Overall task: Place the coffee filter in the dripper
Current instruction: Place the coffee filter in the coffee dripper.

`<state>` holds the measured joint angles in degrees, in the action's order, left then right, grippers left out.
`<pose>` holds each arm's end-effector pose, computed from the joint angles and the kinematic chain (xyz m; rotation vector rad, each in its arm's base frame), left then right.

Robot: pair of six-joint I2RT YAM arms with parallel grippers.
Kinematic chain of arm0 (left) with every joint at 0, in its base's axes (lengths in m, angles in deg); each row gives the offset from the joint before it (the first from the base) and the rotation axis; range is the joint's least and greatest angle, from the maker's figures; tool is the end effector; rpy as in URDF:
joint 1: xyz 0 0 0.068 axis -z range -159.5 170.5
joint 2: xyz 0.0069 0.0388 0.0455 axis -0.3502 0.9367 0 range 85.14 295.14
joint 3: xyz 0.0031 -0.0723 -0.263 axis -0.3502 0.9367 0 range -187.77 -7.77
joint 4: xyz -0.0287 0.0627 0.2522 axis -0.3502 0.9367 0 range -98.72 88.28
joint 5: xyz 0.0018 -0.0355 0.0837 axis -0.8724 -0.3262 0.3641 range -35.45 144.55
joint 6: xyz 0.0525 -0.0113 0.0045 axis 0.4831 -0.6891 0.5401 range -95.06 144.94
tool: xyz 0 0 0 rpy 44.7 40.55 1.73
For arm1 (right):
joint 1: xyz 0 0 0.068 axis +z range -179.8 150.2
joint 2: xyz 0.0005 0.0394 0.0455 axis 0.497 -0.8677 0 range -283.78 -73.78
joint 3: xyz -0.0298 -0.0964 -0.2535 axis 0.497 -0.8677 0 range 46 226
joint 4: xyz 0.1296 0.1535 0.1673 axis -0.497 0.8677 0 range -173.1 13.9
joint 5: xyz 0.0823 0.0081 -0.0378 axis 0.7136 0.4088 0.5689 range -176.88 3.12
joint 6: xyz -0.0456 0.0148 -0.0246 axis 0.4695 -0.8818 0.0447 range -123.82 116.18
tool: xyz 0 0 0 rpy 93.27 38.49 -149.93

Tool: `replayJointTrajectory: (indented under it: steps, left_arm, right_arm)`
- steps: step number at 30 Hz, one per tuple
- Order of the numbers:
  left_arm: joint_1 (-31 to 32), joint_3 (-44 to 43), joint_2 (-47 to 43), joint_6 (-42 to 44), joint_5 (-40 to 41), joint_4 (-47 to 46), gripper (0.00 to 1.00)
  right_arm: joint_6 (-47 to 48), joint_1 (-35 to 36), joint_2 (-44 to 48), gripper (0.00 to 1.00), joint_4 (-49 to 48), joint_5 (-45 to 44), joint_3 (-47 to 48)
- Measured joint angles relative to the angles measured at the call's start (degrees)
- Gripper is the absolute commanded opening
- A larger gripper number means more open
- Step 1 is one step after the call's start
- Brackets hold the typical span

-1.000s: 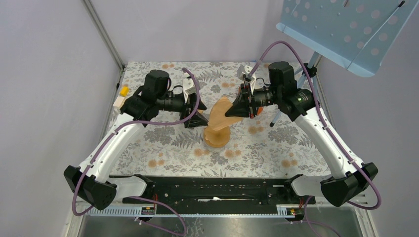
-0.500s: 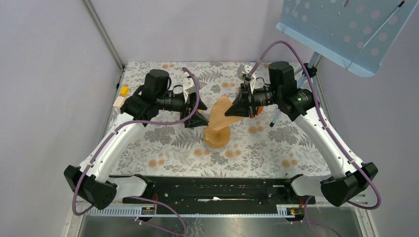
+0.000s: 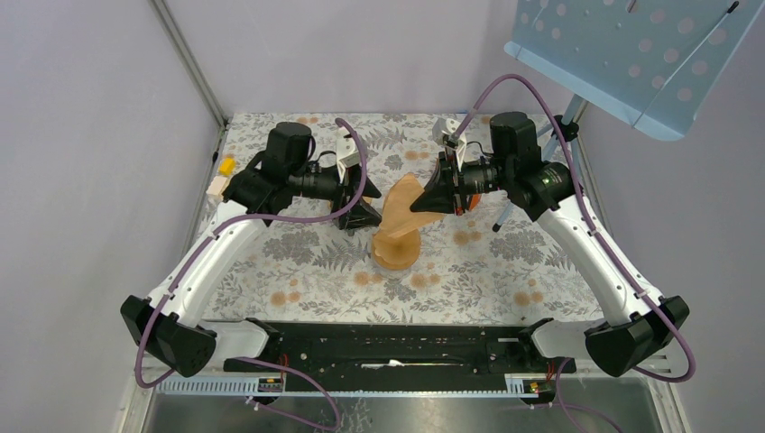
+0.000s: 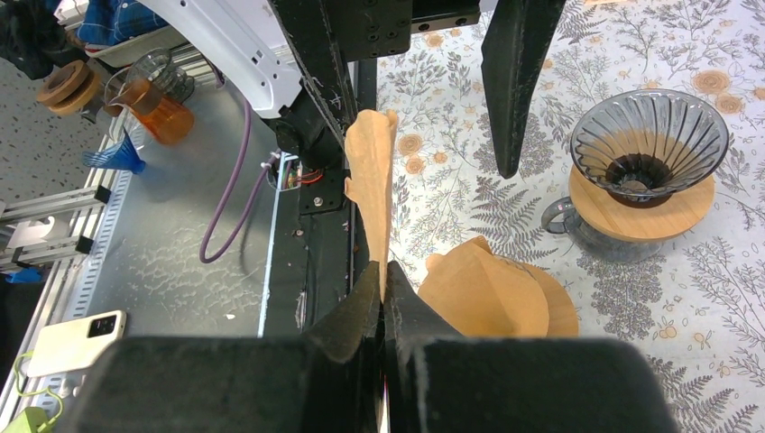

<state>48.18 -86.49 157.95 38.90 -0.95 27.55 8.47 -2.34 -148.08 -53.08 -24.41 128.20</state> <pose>0.2175 -0.1472 0.4029 1.2445 1.6159 -1.1537 0.2222 0.1510 0.4268 -1.2892 1.4277 1.2290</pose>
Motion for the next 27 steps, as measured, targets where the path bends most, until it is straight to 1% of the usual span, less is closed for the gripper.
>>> replayJointTrajectory:
  steps: [15,21,27]
  left_arm:
    - [0.0,-1.33,0.0,-3.32,-2.95,-2.49,0.73]
    - [-0.22,-1.4,-0.2,-1.6,-1.68,-1.53,0.74]
    - [-0.85,-1.4,-1.46,1.66,-0.26,1.46,0.74]
  right_arm:
    - [0.61,-0.02,-1.11,0.0,0.17,0.13,-0.35]
    - [1.75,-0.04,-1.11,0.0,1.29,0.2,-0.35]
    - [2.32,-0.26,-1.16,0.0,1.49,1.29,-0.35]
